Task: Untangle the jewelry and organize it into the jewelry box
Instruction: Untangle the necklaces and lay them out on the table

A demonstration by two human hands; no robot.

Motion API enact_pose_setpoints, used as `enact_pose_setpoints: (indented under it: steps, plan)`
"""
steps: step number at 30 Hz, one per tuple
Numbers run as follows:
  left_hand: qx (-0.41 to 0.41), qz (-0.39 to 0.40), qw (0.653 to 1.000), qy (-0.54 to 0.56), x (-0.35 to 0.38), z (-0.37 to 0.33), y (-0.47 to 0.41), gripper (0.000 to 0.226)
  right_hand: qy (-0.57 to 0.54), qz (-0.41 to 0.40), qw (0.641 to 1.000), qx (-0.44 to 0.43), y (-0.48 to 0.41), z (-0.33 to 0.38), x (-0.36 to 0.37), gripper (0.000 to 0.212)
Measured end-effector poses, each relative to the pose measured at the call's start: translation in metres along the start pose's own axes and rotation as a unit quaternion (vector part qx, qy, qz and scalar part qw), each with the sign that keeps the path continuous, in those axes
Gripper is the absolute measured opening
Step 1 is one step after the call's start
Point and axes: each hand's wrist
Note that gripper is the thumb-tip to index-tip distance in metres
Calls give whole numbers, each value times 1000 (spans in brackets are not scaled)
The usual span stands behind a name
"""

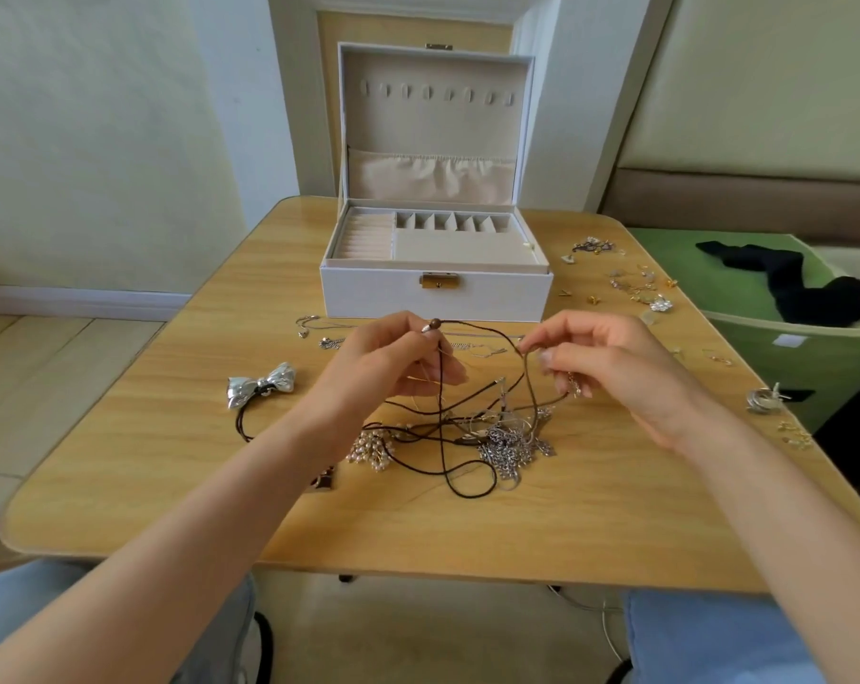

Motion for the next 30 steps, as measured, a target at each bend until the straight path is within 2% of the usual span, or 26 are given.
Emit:
enact_pose_setpoints:
  steps: [5, 11, 14, 16, 18, 20, 23, 25, 27, 29, 30]
  plan:
    - [-16, -30, 999, 20, -2, 0, -1, 19, -22, -4, 1000, -14, -1, 0, -4, 25]
    - [-31, -46, 998, 26, -2, 2, -3, 19, -57, 51, 997, -16, -2, -1, -7, 25]
    - [-32, -40, 998, 20, -2, 4, -3, 18, 0, 50, 999, 0, -1, -2, -4, 20]
    - [-31, -34, 999, 17, -3, 4, -3, 18, 67, 68, 995, 8, 1, -2, 1, 7]
    - [-33, -29, 999, 19, -2, 4, -4, 17, 133, 91, 987, -2, 1, -3, 8, 10]
    - [-32, -31, 999, 16, -2, 4, -4, 15, 176, 77, 981, -9, 0, -5, 11, 16]
    - [-14, -38, 993, -112, -1, 8, -4, 12, 192, 48, 980, 2, -2, -7, 10, 20]
    - [19, -25, 956, -292, -1, 14, -1, 11, 181, 55, 982, 11, -1, -7, 9, 20]
    - [78, -19, 890, -449, 1, 19, 3, 22, 164, 58, 985, 12, 0, -6, 7, 19]
    - [180, -13, 847, -501, 6, 20, 6, 28, 131, 55, 990, 5, 1, -4, 6, 20]
    - [216, 11, 841, -497, 10, 19, 7, 28, 112, 52, 992, -3, 1, -3, 5, 21]
Point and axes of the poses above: each hand's wrist, its own y-axis away from the middle knuckle, its own x-axis out of the palm, z = x × y, and after that the axes turned 14 degrees about x, right-handed
